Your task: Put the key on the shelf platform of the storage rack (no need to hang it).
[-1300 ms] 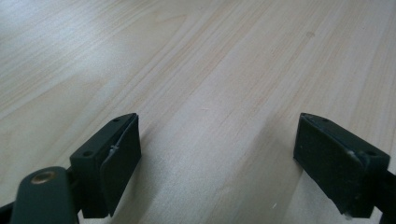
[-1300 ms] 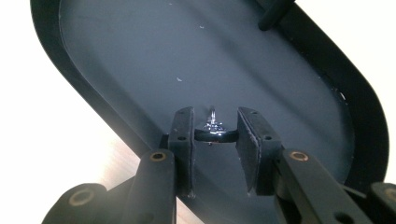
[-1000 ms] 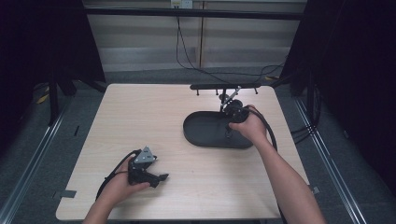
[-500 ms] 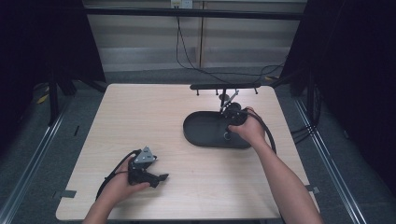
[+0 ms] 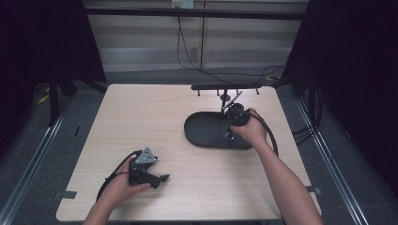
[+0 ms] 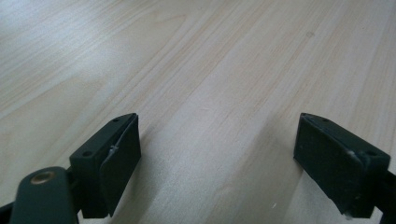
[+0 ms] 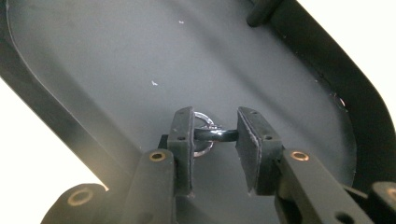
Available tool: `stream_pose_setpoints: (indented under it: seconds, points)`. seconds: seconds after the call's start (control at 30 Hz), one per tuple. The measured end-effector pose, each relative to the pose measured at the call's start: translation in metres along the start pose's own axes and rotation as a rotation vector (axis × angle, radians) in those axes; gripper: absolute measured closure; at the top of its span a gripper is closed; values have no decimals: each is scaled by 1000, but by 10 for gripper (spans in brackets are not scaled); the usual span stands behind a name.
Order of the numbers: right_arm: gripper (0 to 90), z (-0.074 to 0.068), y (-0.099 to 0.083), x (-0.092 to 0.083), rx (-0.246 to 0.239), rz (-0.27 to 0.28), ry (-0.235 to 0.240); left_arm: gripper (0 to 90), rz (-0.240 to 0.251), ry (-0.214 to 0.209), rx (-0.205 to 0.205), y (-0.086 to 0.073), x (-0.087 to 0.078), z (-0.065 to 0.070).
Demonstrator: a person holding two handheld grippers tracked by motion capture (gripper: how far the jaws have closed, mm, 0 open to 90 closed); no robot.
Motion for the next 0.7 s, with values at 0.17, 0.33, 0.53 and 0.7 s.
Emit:
stream_pose_setpoints:
  seconds: [0.17,0.33,0.53,0.7]
  points:
    - [677,0,0,1,-4,12,3,145,0,0,0,0,0,0]
    - [675,0,1,3,-5,14,7,145,0,0,0,0,0,0]
    - [665,0,2,7,-11,11,13,145,0,0,0,0,0,0]
    - [667,0,2,9,7,3,13,144,0,0,1,0,0,0]
Point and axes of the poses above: each handheld gripper's, and its own axes: x roughly forward along the jaws, y roughly out of its top, z roughly to its right, the point moved 2 cm from there along x, roughly forward along the jaws, and after that the axes turned 6 degrees about y, right-handed, at the moved point
